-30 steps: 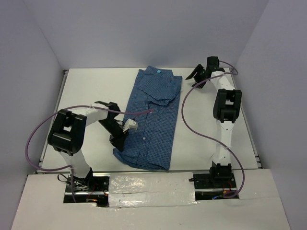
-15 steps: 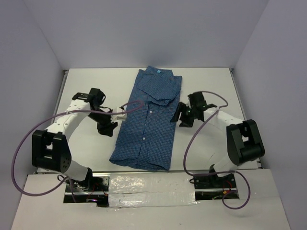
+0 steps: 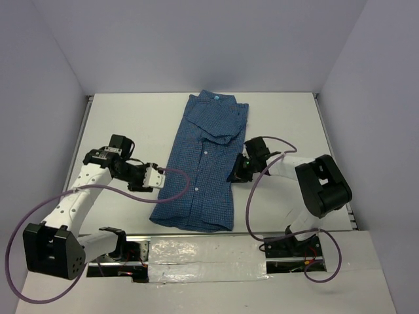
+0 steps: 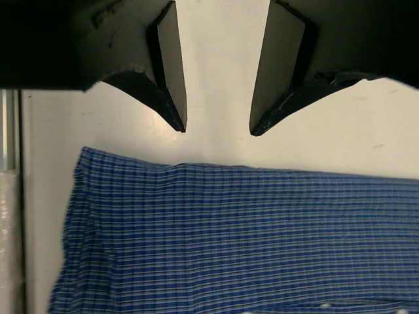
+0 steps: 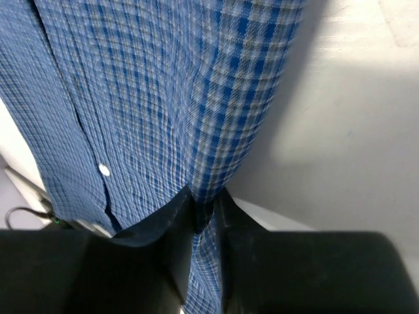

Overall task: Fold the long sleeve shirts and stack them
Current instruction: Fold the shirt

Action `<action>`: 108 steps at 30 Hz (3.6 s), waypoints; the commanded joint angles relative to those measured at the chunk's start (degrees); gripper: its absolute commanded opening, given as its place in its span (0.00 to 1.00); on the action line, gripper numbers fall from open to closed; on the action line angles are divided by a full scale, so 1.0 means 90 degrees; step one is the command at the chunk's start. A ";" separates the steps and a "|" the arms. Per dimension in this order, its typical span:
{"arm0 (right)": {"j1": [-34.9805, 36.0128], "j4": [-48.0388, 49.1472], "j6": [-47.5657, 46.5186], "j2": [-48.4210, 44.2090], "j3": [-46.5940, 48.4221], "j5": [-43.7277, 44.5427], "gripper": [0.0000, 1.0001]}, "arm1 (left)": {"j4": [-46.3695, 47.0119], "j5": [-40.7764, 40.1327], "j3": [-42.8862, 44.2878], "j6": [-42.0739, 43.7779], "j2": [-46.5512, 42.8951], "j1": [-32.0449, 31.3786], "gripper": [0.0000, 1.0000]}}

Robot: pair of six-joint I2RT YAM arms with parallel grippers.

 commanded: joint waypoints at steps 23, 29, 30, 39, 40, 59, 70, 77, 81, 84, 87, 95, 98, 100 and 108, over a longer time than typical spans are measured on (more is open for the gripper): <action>-0.1717 -0.1840 -0.1773 -0.1141 0.0111 -0.0064 0.71 | 0.2430 -0.0709 -0.1896 -0.0565 -0.0355 -0.3157 0.61; -0.1717 -0.2544 -0.1587 -0.2315 -0.0387 0.0211 0.78 | 0.3132 -0.1395 -0.2327 -0.0065 -0.0210 -0.3970 0.63; -0.1717 -0.2709 -0.1577 -0.2558 -0.0601 0.0211 0.78 | 0.3201 -0.1365 -0.2327 -0.0065 -0.0122 -0.4010 0.63; -0.0760 -0.3169 -0.0836 -0.3322 -0.1032 0.0474 0.78 | 0.3309 -0.0604 -0.2249 0.0257 0.0152 -0.4430 0.65; -0.0711 -0.3228 -0.0777 -0.3323 -0.1071 0.0571 0.78 | 0.3290 -0.0603 -0.2259 0.0315 0.0181 -0.4479 0.65; 0.0090 -0.3307 0.0102 -0.3498 -0.2106 0.0709 0.71 | 0.3837 -0.0535 -0.2620 0.0365 0.0416 -0.4762 0.28; 0.0110 -0.3754 -0.0384 -0.3703 -0.1106 0.0472 0.00 | 0.3722 -0.0390 -0.1734 -0.1918 0.0299 -0.4266 0.00; -0.0612 -0.4459 -0.1351 -0.2897 0.1113 0.0290 0.00 | 0.2841 0.0909 0.0249 -0.3510 0.0786 -0.2315 0.00; -0.1023 -0.4469 -0.1967 -0.1587 0.2900 0.0152 0.00 | 0.3336 0.1008 0.1050 -0.4748 0.1458 -0.1590 0.00; -0.1228 -0.4624 -0.2299 -0.0376 0.4169 -0.0033 0.00 | 0.3622 0.0784 0.1899 -0.5561 0.2220 -0.1209 0.00; -0.1326 -0.4965 -0.2544 0.0718 0.5419 -0.0024 0.00 | 0.3379 0.0648 0.3012 -0.5836 0.3187 -0.0984 0.00; -0.1599 -0.5328 -0.2622 0.2555 0.7656 -0.0326 0.00 | 0.4676 -0.0193 0.3737 -0.6773 0.4301 -0.0622 0.00; -0.1677 -0.5416 -0.2603 0.2966 0.8048 -0.0248 0.00 | 0.5016 -0.0398 0.3825 -0.6978 0.4546 -0.0593 0.00; -0.1716 -0.5426 -0.2603 0.3219 0.8234 -0.0209 0.00 | 0.5223 -0.0592 0.3922 -0.7067 0.4692 -0.0593 0.00; -0.1834 -0.5465 -0.2671 0.4157 0.9260 -0.0356 0.08 | 0.5730 -0.0857 0.4645 -0.7204 0.5601 -0.0593 0.00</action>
